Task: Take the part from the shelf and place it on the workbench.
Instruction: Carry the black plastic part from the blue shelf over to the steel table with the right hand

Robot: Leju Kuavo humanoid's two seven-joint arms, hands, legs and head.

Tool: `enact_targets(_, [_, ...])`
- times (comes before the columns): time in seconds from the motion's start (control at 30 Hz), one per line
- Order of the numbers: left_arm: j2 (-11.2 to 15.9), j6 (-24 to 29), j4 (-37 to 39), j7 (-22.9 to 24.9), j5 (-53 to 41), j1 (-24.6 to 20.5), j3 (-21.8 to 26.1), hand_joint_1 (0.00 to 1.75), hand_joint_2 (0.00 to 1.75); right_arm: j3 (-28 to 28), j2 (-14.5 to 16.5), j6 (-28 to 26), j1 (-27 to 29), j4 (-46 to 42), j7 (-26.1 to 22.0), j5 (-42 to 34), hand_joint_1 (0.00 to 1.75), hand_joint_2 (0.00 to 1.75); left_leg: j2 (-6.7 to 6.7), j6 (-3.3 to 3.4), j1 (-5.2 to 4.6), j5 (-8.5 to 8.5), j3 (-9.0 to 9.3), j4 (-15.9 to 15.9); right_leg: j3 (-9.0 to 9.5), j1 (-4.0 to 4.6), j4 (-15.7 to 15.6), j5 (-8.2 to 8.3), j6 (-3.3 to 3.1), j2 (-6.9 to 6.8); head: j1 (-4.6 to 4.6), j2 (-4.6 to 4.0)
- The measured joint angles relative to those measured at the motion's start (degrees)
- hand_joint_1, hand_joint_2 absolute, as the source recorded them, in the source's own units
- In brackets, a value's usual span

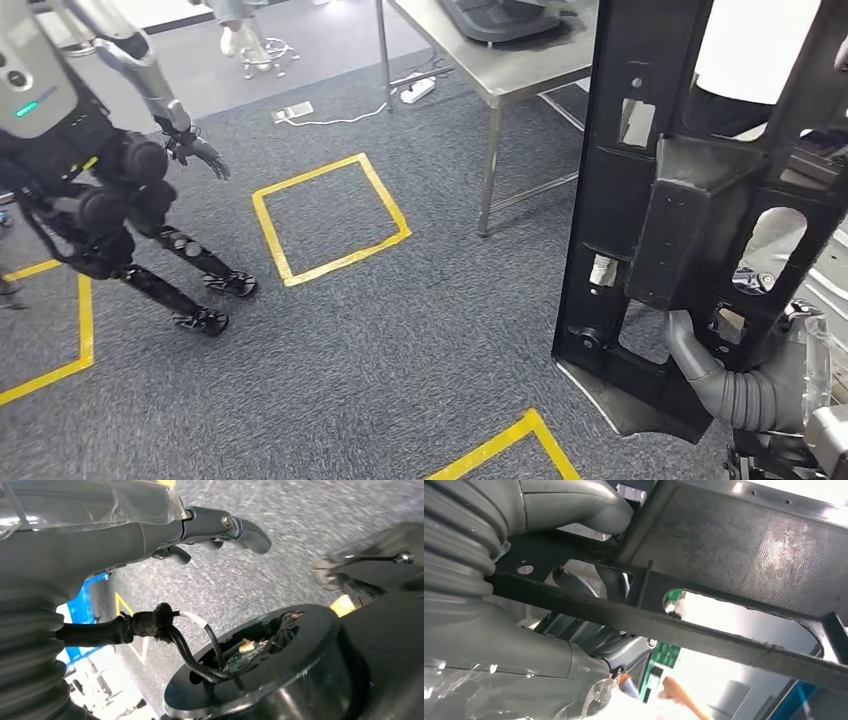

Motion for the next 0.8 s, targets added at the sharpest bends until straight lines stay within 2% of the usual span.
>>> enact_targets(0.03, [0.0, -0.6, 0.0, 0.0, 0.0, -0.1, 0.0, 0.00, 1.75, 0.0, 0.0, 0.0, 0.0, 0.0, 0.0, 0.0, 1.75, 1.75, -0.20, 0.04, -0.05, -0.14, -0.84, 1.8, 0.07, 0.02, 0.0, 0.00, -0.01, 0.74, 0.00, 0.00])
enact_targets(0.07, [0.1, -1.0, 0.0, 0.0, -0.1, -0.1, 0.0, 0.00, 1.75, 0.0, 0.0, 0.0, 0.0, 0.0, 0.0, 0.0, 1.75, 1.75, -0.39, 0.15, -0.08, 0.89, -0.45, 1.0, 0.17, 0.00, 0.0, 0.00, 0.00, 1.55, 0.00, 0.00])
enact_targets(0.1, [0.1, -1.0, 0.0, 0.0, -0.1, -0.1, 0.0, 0.00, 1.75, 0.0, 0.0, 0.0, 0.0, 0.0, 0.0, 0.0, 1.75, 1.75, -0.83, 0.30, -0.06, 2.86, 1.06, -2.3, 0.26, -0.05, 0.0, 0.02, 0.04, 2.36, 0.00, 0.00])
enact_targets(0.17, [0.0, -0.8, 0.0, -0.2, -0.2, 0.1, 0.0, 0.00, 1.75, 0.0, 0.0, 0.1, 0.0, 0.0, 0.0, 0.0, 1.75, 1.75, -3.66, 0.58, 0.06, 7.35, 5.21, -11.6, 0.21, -0.19, 0.1, 0.12, 0.30, 3.86, 0.00, 0.00])
enact_targets(0.2, [0.0, -0.7, 0.0, -0.4, -0.3, 0.2, 0.1, 0.00, 1.75, -0.1, 0.0, 0.1, 0.0, 0.0, 0.0, -0.1, 1.75, 1.75, -5.04, 0.67, 0.11, 9.01, 6.83, -15.5, -0.07, -0.21, 0.2, 0.19, 0.52, 4.55, -0.01, 0.00])
enact_targets(0.23, [0.0, -0.7, 0.0, -0.5, -0.4, 0.2, 0.1, 0.00, 1.75, -0.1, 0.0, 0.2, 0.0, -0.1, 0.0, -0.1, 1.75, 1.75, -5.96, 0.74, 0.13, 9.80, 7.89, -18.2, -0.50, -0.20, 0.4, 0.30, 0.78, 5.20, 0.01, 0.00])
enact_targets(0.27, [0.0, -0.7, 0.0, -0.7, -0.5, 0.2, 0.1, 0.00, 1.75, -0.1, 0.0, 0.3, 0.0, -0.1, 0.0, -0.1, 1.75, 1.75, -5.87, 0.83, 0.07, 10.11, 8.41, -19.5, -1.02, -0.13, 0.5, 0.50, 1.15, 5.91, 0.02, 0.00])
enact_targets(0.3, [-0.1, -0.7, 0.0, -0.8, -0.6, 0.2, 0.1, 0.00, 1.75, -0.1, -0.1, 0.4, 0.1, -0.1, 0.0, -0.1, 1.75, 1.75, -5.16, 1.04, 0.15, 10.29, 8.65, -20.5, -1.51, -0.14, 0.5, 0.72, 1.49, 6.48, 0.04, 0.00])
enact_targets(0.33, [-0.1, -0.6, 0.0, -0.8, -0.6, 0.1, 0.1, 0.00, 1.75, -0.2, -0.1, 0.4, 0.2, -0.1, 0.0, -0.1, 1.75, 1.75, -4.39, 1.33, 0.19, 10.39, 8.82, -21.0, -2.05, -0.11, 0.9, 0.51, 1.77, 5.96, 0.07, 0.00])
enact_targets(0.37, [-0.1, -0.6, 0.0, -0.8, -0.7, 0.1, 0.1, 0.00, 1.75, -0.2, -0.1, 0.5, 0.2, -0.1, 0.0, -0.1, 1.75, 1.75, -3.65, 1.64, 0.23, 10.68, 8.91, -21.5, -2.95, -0.03, 2.4, -0.49, 2.01, 4.74, 0.09, 0.00])
enact_targets(0.4, [-0.1, -0.6, 0.0, -0.8, -0.7, 0.2, 0.1, 0.00, 1.75, -0.3, -0.1, 0.5, 0.2, -0.1, 0.0, -0.1, 1.75, 1.75, -2.94, 1.94, 0.28, 10.96, 9.00, -21.9, -4.41, 0.07, 5.6, -2.32, 2.16, 3.21, 0.10, 0.00])
enact_targets(0.43, [-0.2, -0.6, 0.0, -0.8, -0.8, 0.2, 0.1, 0.00, 1.75, -0.4, -0.1, 0.5, 0.2, -0.1, 0.0, -0.2, 1.75, 1.75, -2.26, 2.15, 0.21, 11.09, 9.07, -22.1, -6.44, 0.18, 10.2, -4.75, 2.27, 1.62, 0.10, 0.00])
enact_targets(0.47, [-0.2, -0.6, 0.0, -0.8, -0.8, 0.3, 0.1, 0.00, 1.75, -0.4, -0.1, 0.5, 0.3, -0.1, 0.0, -0.2, 1.75, 1.75, -1.57, 2.29, 0.17, 11.12, 9.10, -22.2, -8.88, 0.24, 15.6, -7.16, 2.42, 0.97, 0.10, 0.00])
enact_targets(0.5, [-0.2, -0.6, 0.0, -0.8, -0.8, 0.3, 0.1, 0.00, 1.75, -0.5, -0.1, 0.5, 0.3, -0.1, 0.0, -0.2, 1.75, 1.75, -0.87, 2.38, 0.17, 11.09, 9.13, -22.2, -11.00, 0.25, 20.2, -8.77, 2.56, 0.85, 0.10, 0.00])
enact_targets(0.53, [-0.2, -0.6, 0.0, -0.8, -0.8, 0.3, 0.1, 0.00, 1.75, -0.5, -0.1, 0.5, 0.4, -0.1, 0.1, -0.2, 1.75, 1.75, -0.18, 2.42, 0.22, 10.99, 9.20, -22.2, -12.21, 0.22, 22.7, -9.28, 2.67, 0.80, 0.10, 0.00])
enact_targets(0.57, [-0.2, -0.6, 0.0, -0.8, -0.8, 0.3, 0.1, 0.00, 1.75, -0.5, -0.1, 0.5, 0.4, -0.1, 0.1, -0.2, 1.75, 1.75, 0.49, 2.41, 0.31, 10.85, 9.33, -22.2, -12.13, 0.18, 22.6, -8.60, 2.77, 0.65, 0.10, 0.00])
enact_targets(0.6, [-0.2, -0.6, 0.0, -0.8, -0.8, 0.3, 0.1, 0.00, 1.75, -0.5, -0.1, 0.5, 0.4, -0.1, 0.1, -0.2, 1.75, 1.75, 1.10, 2.32, 0.44, 10.65, 9.52, -22.2, -10.61, 0.14, 19.6, -6.88, 2.88, 0.18, 0.10, 0.00])
enact_targets(0.63, [-0.2, -0.5, 0.0, -0.8, -0.8, 0.3, 0.1, 0.00, 1.75, -0.5, -0.1, 0.5, 0.4, -0.1, 0.1, -0.1, 1.75, 1.75, 1.68, 2.10, 0.52, 10.41, 9.83, -22.2, -8.03, 0.11, 14.7, -4.67, 3.01, -1.06, 0.10, 0.00])
enact_targets(0.67, [-0.1, -0.4, 0.0, -0.8, -0.9, 0.3, 0.1, 0.00, 1.75, -0.5, -0.1, 0.4, 0.4, -0.1, 0.1, -0.1, 1.75, 1.75, 2.18, 1.79, 0.41, 10.08, 10.19, -22.2, -5.22, 0.11, 9.6, -2.70, 3.14, -3.23, 0.11, 0.00])
enact_targets(0.7, [-0.1, -0.3, 0.0, -0.8, -0.9, 0.4, 0.1, 0.00, 1.75, -0.6, -0.1, 0.4, 0.4, -0.1, 0.1, -0.1, 1.75, 1.75, 2.70, 1.43, 0.26, 9.71, 10.48, -22.0, -2.83, 0.08, 5.2, -1.31, 3.09, -5.03, 0.09, 0.00])
enact_targets(0.73, [-0.1, -0.1, -0.1, -0.7, -0.9, 0.4, 0.1, 0.00, 1.75, -0.6, -0.1, 0.4, 0.4, -0.1, 0.1, -0.1, 1.75, 1.75, 3.25, 1.07, 0.06, 9.46, 10.75, -21.9, -1.37, 0.09, 2.5, -0.55, 2.85, -6.22, 0.09, 0.00])
enact_targets(0.77, [0.0, 0.2, -0.1, -0.7, -0.9, 0.4, 0.1, 0.00, 1.75, -0.6, -0.1, 0.4, 0.5, -0.2, 0.1, -0.1, 1.75, 1.75, 3.92, 0.77, -0.10, 9.30, 10.95, -21.9, -0.85, 0.15, 1.3, -0.36, 2.49, -6.42, 0.08, 0.00])
enact_targets(0.8, [0.0, 0.4, -0.1, -0.6, -1.0, 0.4, 0.1, 0.00, 1.75, -0.7, -0.1, 0.4, 0.6, -0.2, 0.2, -0.1, 1.75, 1.75, 4.71, 0.52, -0.08, 9.21, 11.14, -21.9, -0.73, 0.10, 0.8, -0.24, 1.96, -5.45, 0.06, 0.00])
